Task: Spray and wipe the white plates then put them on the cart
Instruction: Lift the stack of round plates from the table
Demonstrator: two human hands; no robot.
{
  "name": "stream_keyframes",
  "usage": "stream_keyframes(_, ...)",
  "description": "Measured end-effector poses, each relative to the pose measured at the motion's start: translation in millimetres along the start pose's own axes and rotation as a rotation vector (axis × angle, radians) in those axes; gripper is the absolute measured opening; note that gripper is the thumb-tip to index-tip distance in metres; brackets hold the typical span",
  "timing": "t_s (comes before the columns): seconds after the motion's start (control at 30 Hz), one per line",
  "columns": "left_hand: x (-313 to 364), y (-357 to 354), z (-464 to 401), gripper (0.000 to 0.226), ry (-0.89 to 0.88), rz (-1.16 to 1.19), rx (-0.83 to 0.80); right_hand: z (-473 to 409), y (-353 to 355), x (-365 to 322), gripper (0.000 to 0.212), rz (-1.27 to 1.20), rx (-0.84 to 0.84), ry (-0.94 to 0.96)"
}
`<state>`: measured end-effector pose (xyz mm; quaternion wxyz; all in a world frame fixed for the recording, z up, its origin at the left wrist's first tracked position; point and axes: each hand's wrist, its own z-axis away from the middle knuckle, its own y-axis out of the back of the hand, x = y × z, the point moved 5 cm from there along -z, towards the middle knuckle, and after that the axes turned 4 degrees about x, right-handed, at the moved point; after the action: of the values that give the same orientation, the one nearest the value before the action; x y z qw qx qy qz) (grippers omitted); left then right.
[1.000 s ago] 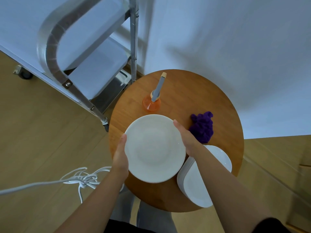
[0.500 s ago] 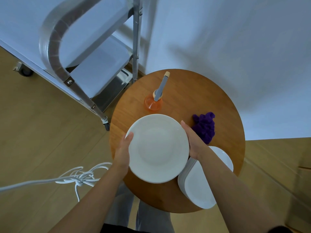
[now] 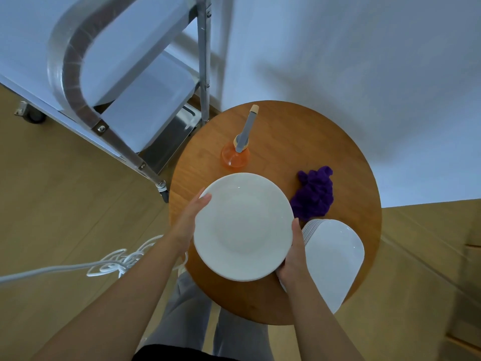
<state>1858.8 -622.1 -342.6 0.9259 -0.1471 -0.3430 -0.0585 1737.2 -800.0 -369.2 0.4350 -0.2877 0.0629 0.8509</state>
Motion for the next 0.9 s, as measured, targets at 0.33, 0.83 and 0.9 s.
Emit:
stream_keyframes(0.33,-1,9,-6,0.064,0.025,-0.116,-0.013,4,1,16,0.041,-0.106,-0.019,0.075)
stream_keyframes(0.83,-13,7,3,0.053,0.005,-0.019,0.015,-2,10,21,0.041,-0.093,-0.031,0.094)
stream_keyframes(0.9,-12,8,10,0.055,0.002,-0.010,0.038,4,8,16,0.039,-0.085,-0.031,0.099)
